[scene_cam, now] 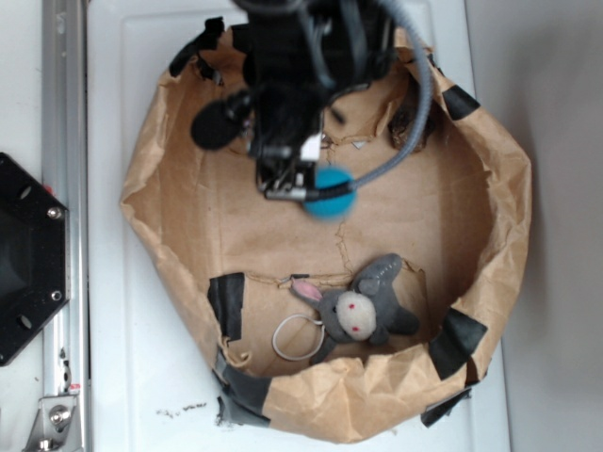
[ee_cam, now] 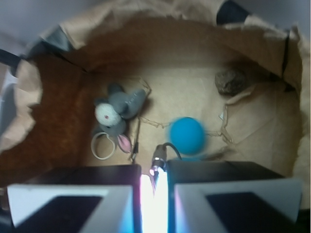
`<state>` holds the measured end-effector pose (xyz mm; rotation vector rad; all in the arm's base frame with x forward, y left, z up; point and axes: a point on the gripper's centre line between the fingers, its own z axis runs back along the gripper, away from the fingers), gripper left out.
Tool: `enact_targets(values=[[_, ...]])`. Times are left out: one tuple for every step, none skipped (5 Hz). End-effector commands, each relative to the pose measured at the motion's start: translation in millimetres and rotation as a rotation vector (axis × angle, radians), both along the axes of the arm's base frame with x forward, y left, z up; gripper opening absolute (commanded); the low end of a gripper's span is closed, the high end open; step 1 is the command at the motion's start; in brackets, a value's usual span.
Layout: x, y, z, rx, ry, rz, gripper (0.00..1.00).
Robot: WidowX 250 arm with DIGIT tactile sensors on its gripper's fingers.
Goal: Grab the silver keys.
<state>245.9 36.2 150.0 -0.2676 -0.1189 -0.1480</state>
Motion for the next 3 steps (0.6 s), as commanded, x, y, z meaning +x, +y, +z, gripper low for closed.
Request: enact_targets(values=[[4,-30,-3,0.132,-0.114,0.077,0.0],[6,-33,-10,0.142,-0.082,0.136,0.0],[10,-34,-13,0.144,-0.065,0.15,0.0]])
